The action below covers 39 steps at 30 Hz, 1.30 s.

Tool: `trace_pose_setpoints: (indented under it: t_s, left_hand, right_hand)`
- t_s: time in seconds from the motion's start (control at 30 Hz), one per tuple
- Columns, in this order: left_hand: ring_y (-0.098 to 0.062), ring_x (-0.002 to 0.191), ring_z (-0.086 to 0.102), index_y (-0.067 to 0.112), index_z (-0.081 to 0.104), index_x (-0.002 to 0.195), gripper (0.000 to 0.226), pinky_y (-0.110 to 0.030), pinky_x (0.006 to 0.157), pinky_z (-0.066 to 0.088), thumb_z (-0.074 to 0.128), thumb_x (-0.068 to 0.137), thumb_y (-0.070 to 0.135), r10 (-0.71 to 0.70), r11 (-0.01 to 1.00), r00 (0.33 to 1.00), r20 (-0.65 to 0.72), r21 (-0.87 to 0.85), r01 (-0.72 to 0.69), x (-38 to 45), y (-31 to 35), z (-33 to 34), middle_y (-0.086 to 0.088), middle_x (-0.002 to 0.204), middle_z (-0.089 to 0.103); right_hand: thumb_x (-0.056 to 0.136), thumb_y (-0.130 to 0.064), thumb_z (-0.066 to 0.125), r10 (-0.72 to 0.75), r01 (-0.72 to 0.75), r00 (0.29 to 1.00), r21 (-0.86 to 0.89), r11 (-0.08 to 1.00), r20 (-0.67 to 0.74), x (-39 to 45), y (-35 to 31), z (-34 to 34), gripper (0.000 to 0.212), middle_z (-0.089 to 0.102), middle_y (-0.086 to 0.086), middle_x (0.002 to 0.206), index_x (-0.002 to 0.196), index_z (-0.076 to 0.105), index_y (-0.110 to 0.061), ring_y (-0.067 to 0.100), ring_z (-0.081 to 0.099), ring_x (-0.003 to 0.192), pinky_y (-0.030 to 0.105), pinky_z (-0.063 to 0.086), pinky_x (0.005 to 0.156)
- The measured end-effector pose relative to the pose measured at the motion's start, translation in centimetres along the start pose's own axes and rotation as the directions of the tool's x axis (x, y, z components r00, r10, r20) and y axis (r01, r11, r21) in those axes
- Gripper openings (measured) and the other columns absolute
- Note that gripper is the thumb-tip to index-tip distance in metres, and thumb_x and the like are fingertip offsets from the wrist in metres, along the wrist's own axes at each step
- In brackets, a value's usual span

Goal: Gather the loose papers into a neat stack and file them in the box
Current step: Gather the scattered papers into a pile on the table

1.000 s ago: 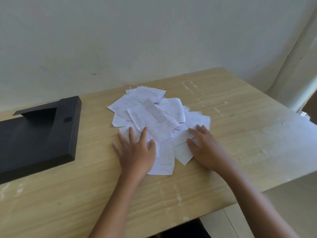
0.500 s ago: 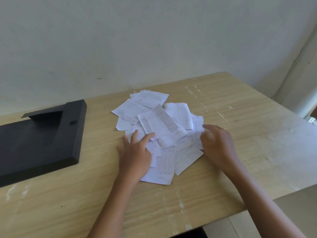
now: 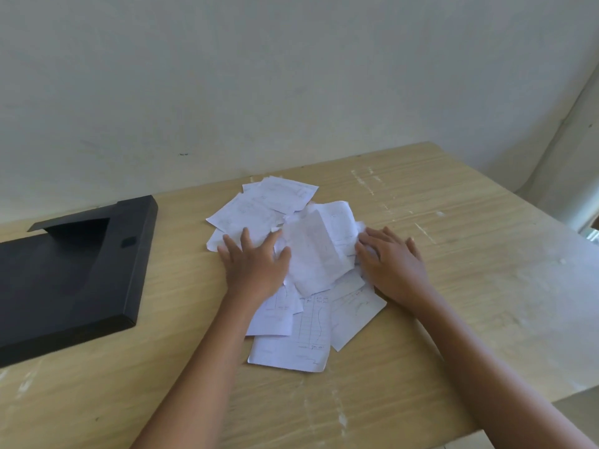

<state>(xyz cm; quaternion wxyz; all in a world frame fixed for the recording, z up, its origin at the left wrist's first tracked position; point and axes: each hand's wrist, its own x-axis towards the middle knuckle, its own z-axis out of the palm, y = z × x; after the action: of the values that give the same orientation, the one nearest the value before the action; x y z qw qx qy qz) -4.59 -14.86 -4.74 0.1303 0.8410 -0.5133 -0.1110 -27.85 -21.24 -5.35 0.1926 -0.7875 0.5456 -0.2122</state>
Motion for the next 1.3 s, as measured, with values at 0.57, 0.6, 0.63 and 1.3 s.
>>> trace_pose_setpoints:
  t_s: [0.57, 0.6, 0.63, 1.3]
  left_hand:
    - [-0.046, 0.155, -0.011, 0.016, 0.024, 0.161, 0.08, -0.053, 0.125, -0.007, 0.033, 0.099, 0.066, -0.043, 0.999, 0.996, -0.082, -0.005, 0.043, -7.8, 1.8, 1.7, -0.018, 0.17, 0.002]
    - [-0.045, 0.155, -0.011, 0.015, 0.023, 0.161, 0.081, -0.052, 0.125, -0.008, 0.032, 0.099, 0.066, -0.045, 0.999, 0.996, -0.075, -0.021, 0.043, -8.0, 2.0, 1.6, -0.017, 0.171, 0.001]
    - [-0.044, 0.156, -0.01, 0.016, 0.025, 0.16, 0.08, -0.051, 0.125, -0.008, 0.032, 0.099, 0.066, -0.055, 0.997, 0.996, -0.074, -0.052, 0.051, -8.1, 2.0, 1.6, -0.016, 0.171, 0.004]
    - [-0.024, 0.085, 0.065, 0.017, 0.062, 0.109, 0.015, -0.035, 0.07, 0.047, 0.054, 0.099, 0.024, -0.139, 0.86, 0.956, -0.259, -0.511, -0.013, -2.4, 2.0, -0.5, 0.004, 0.081, 0.07]
  right_hand:
    - [0.093, -0.048, 0.037, -0.126, 0.148, 0.979, -0.137, 0.979, 0.161, -0.6, -0.5, 0.0, 0.046, 0.023, -0.021, 0.162, 0.138, 0.049, -0.049, 0.017, 0.015, 0.153, 0.059, -0.001, 0.12]
    - [0.093, -0.038, 0.036, -0.14, 0.145, 0.981, -0.033, 0.989, 0.131, -0.8, -0.6, -0.2, 0.047, 0.031, -0.016, 0.16, 0.135, 0.056, -0.041, 0.017, 0.023, 0.151, 0.056, 0.003, 0.122]
    - [0.095, -0.029, 0.036, -0.113, 0.104, 0.991, 0.114, 0.988, 0.075, -1.1, -0.6, -0.6, 0.045, 0.041, -0.009, 0.156, 0.132, 0.061, -0.032, 0.018, 0.033, 0.147, 0.051, 0.012, 0.123]
    - [0.096, -0.015, 0.052, -0.065, 0.068, 0.996, 0.054, 0.996, -0.057, -2.8, -0.3, 0.1, 0.039, 0.055, 0.004, 0.14, 0.135, 0.054, -0.012, 0.021, 0.043, 0.135, 0.032, 0.033, 0.109]
